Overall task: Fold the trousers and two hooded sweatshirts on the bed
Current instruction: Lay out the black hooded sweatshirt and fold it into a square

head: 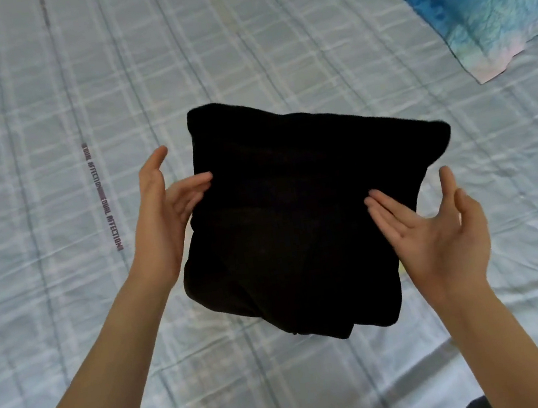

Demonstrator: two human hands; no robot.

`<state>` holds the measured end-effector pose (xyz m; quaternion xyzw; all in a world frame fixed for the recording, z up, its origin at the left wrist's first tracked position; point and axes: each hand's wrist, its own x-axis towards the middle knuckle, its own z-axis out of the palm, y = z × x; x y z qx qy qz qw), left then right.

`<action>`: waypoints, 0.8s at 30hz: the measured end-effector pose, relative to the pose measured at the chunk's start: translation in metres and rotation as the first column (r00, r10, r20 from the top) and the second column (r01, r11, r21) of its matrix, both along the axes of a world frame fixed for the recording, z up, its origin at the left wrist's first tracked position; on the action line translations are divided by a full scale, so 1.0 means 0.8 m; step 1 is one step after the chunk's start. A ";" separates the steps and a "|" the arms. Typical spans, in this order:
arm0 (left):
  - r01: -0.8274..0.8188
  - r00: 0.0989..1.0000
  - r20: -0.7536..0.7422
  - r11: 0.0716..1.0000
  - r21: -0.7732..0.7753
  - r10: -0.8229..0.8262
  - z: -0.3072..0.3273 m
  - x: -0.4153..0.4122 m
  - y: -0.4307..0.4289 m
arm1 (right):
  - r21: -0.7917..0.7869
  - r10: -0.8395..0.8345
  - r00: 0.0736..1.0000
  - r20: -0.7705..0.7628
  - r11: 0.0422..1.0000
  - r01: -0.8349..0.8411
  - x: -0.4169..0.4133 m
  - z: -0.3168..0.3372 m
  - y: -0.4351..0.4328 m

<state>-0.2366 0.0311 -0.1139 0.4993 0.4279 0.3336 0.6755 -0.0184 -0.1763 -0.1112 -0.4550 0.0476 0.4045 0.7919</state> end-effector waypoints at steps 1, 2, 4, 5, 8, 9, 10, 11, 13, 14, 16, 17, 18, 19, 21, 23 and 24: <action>0.035 0.997 -0.067 0.998 0.061 -0.031 -0.002 0.002 -0.009 | 0.027 0.000 1.000 -0.017 1.000 0.000 -0.004 0.001 -0.001; 0.098 0.981 -0.179 0.985 0.144 -0.072 -0.007 0.005 -0.019 | 0.009 0.007 1.000 0.006 1.000 -0.007 -0.010 0.000 0.001; 0.346 0.859 -0.497 0.854 0.387 -0.123 -0.024 0.012 -0.036 | -0.182 0.119 0.960 0.253 0.981 -0.074 -0.024 -0.007 0.007; 0.488 0.759 -0.643 0.742 0.460 -0.101 -0.037 0.014 -0.041 | -0.318 0.261 0.860 0.439 0.940 -0.123 -0.033 -0.013 0.012; 0.638 0.597 -0.799 0.647 0.418 -0.073 -0.059 0.016 -0.042 | -0.679 0.668 0.302 0.680 0.729 -0.085 -0.060 -0.046 0.020; 0.632 0.598 -0.795 0.669 0.390 -0.101 -0.061 0.015 -0.041 | -0.751 0.742 0.194 0.642 0.659 -0.037 -0.066 -0.054 0.019; 0.611 0.619 -0.775 0.696 0.376 -0.125 -0.061 0.014 -0.040 | -0.782 0.771 0.164 0.616 0.624 0.002 -0.070 -0.056 0.017; 0.571 0.658 -0.741 0.732 0.372 -0.137 -0.058 0.013 -0.040 | -0.782 0.766 0.171 0.620 0.621 0.054 -0.070 -0.057 0.015; 0.411 0.767 -0.630 0.845 0.342 -0.118 -0.047 0.009 -0.037 | -0.788 0.758 0.218 0.615 0.579 0.209 -0.067 -0.048 0.010; 0.322 0.808 -0.582 0.897 0.304 -0.093 -0.042 0.006 -0.036 | -0.818 0.777 0.263 0.572 0.519 0.247 -0.065 -0.045 0.007; 0.244 0.816 -0.571 0.948 0.206 -0.086 -0.035 0.001 -0.037 | -0.862 0.758 0.429 0.492 0.493 0.117 -0.064 -0.044 0.003; 0.255 0.794 -0.600 0.951 0.176 -0.102 -0.034 -0.001 -0.041 | -0.851 0.735 0.481 0.478 0.523 0.049 -0.065 -0.044 0.000; 0.278 0.770 -0.627 0.947 0.163 -0.118 -0.032 -0.001 -0.045 | -0.833 0.722 0.486 0.492 0.553 0.022 -0.067 -0.043 -0.002; 0.291 0.757 -0.642 0.943 0.165 -0.121 -0.030 -0.003 -0.050 | -0.823 0.717 0.468 0.516 0.567 0.037 -0.068 -0.040 -0.007; 0.280 0.759 -0.644 0.941 0.189 -0.097 -0.023 -0.010 -0.058 | -0.805 0.698 0.450 0.558 0.586 0.089 -0.069 -0.030 -0.019; 0.280 0.737 -0.671 0.940 0.193 -0.081 -0.020 -0.024 -0.072 | -0.809 0.705 0.436 0.559 0.579 0.100 -0.077 -0.026 -0.036; 0.284 0.718 -0.691 0.942 0.178 -0.086 -0.022 -0.030 -0.080 | -0.815 0.722 0.417 0.553 0.573 0.088 -0.084 -0.029 -0.044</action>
